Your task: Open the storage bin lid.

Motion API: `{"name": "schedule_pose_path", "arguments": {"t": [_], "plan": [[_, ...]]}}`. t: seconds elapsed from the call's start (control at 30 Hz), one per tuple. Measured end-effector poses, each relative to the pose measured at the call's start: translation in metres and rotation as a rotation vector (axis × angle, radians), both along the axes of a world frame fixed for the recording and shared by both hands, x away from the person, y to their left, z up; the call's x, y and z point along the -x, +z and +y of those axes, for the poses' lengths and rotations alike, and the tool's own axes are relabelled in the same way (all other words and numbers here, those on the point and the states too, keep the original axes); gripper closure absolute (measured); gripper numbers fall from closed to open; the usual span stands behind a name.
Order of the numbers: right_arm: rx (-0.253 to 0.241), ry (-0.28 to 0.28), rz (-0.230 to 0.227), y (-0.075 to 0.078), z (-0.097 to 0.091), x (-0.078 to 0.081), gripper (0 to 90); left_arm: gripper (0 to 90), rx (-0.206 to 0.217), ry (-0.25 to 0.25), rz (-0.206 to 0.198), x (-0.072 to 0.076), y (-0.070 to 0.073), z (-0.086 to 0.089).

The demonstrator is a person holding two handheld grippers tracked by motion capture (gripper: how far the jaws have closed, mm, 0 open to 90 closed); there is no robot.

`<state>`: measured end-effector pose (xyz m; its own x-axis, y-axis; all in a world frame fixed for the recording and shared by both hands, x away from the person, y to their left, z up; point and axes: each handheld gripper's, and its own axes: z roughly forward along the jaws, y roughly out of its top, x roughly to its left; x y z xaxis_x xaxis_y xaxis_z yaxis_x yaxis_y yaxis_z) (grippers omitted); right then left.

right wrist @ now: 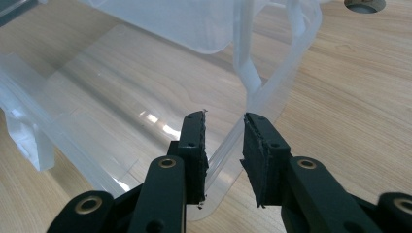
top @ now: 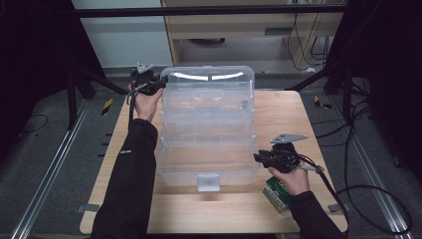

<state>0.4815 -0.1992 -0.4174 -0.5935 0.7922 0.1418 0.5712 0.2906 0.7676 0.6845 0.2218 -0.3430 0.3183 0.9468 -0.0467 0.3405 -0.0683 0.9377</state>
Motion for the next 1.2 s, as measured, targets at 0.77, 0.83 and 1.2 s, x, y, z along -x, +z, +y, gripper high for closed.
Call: {"name": "schedule_pose_path", "arguments": {"t": [0.77,0.83,1.2], "plan": [[0.0,-0.006,0.018,-0.001,0.001,-0.002,68.4,49.9,0.044,-0.104,-0.02,0.13,0.006,0.069],[0.0,-0.007,0.018,-0.001,0.001,-0.002,68.4,47.9,0.04,-0.129,-0.029,0.144,0.004,0.07],[0.0,-0.005,0.017,-0.001,0.0,-0.002,68.3,44.3,0.007,-0.21,0.047,0.2,-0.027,0.066]]}}
